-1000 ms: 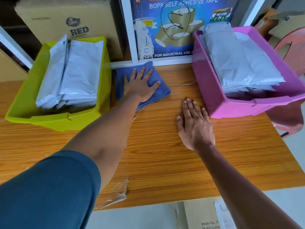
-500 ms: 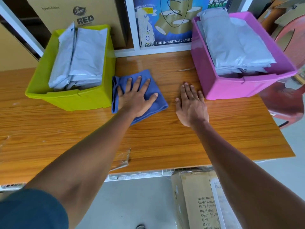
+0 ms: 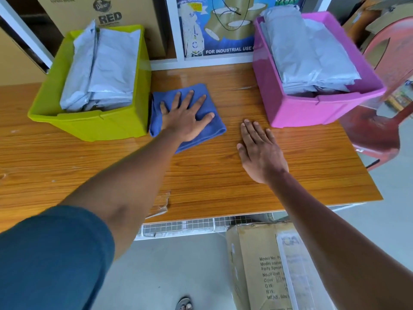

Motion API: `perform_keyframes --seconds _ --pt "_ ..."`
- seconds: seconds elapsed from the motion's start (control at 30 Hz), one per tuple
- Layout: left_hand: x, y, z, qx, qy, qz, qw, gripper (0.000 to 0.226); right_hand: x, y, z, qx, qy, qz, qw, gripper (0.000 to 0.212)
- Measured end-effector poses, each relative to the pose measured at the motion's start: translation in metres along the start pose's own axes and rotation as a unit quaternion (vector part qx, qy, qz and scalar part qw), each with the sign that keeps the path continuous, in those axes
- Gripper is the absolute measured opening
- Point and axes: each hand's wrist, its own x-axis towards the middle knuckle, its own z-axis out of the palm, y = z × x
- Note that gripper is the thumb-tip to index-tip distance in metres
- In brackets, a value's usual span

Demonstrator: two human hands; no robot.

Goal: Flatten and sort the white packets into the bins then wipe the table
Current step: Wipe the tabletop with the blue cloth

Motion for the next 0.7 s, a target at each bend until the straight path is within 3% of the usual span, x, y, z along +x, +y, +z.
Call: perform_keyframes --seconds 0.1,0.37,0.7 --pt "-0.002 0.008 0.001 0.002 -0.013 0.008 1.000 0.088 0.000 0.000 0.000 0.001 0.005 0.004 1.000 0.065" --pt "-0.165 0.042 0.037 0.016 0.019 0.133 0.991 0.084 -0.028 0.008 -0.016 0.045 -0.020 -0.012 0.999 0.065" --pt "-0.065 0.068 0.012 -0.010 -0.011 -0.009 1.000 0.089 -0.061 0.061 -0.019 0.001 -0.013 -0.059 0.998 0.061"
